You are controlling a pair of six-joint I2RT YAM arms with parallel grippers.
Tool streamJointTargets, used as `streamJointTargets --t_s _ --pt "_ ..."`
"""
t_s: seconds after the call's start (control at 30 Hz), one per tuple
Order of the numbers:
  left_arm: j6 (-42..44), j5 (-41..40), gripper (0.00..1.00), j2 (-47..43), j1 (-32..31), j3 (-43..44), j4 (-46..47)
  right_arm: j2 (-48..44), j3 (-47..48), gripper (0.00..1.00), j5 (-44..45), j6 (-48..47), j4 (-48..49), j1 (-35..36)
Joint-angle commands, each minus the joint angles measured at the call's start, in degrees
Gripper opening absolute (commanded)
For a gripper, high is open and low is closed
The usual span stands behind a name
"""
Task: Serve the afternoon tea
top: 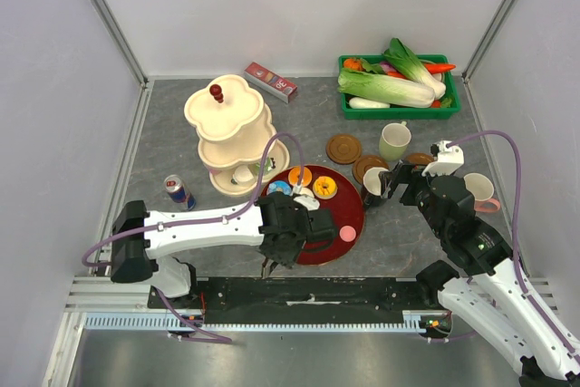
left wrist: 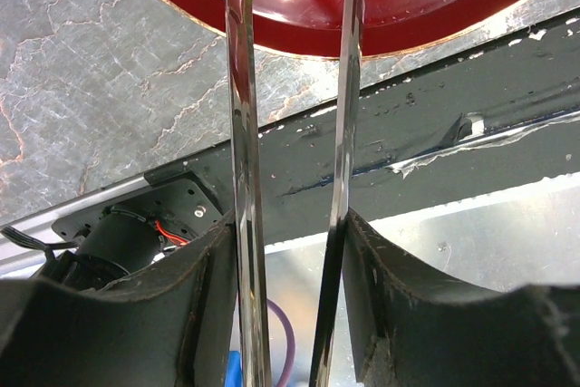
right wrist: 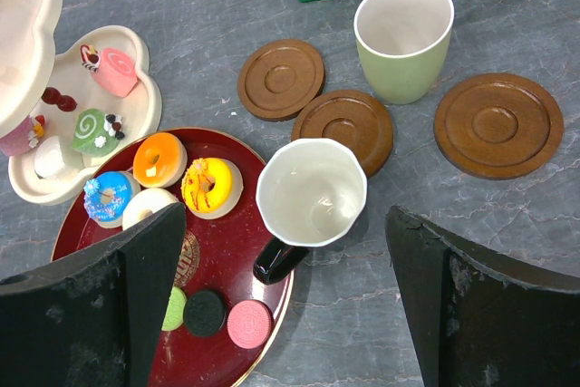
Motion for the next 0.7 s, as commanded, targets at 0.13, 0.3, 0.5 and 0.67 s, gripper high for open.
streamJointTargets --t_s 0.13,0.3,0.5,0.67 --pt "-0.02 0.07 0.52 1.94 -1.24 2.65 -8.85 -0.11 -0.33 0.98 0.22 0.45 1.11 0.11" --pt "0.07 -0.81 0.5 3.61 -1.94 3.27 -10.61 -0.2 -0.33 0.98 0.23 0.45 1.2 0.11" --pt "0.86 -0.55 0.52 3.97 -2.56 4.59 -11.4 -0.2 -0.33 0.98 0.22 0.45 1.2 0.02" --pt "1.39 -0.11 0.5 3.62 -2.47 4.24 -11.4 -0.2 -0.33 0.98 0.4 0.53 1.2 0.11"
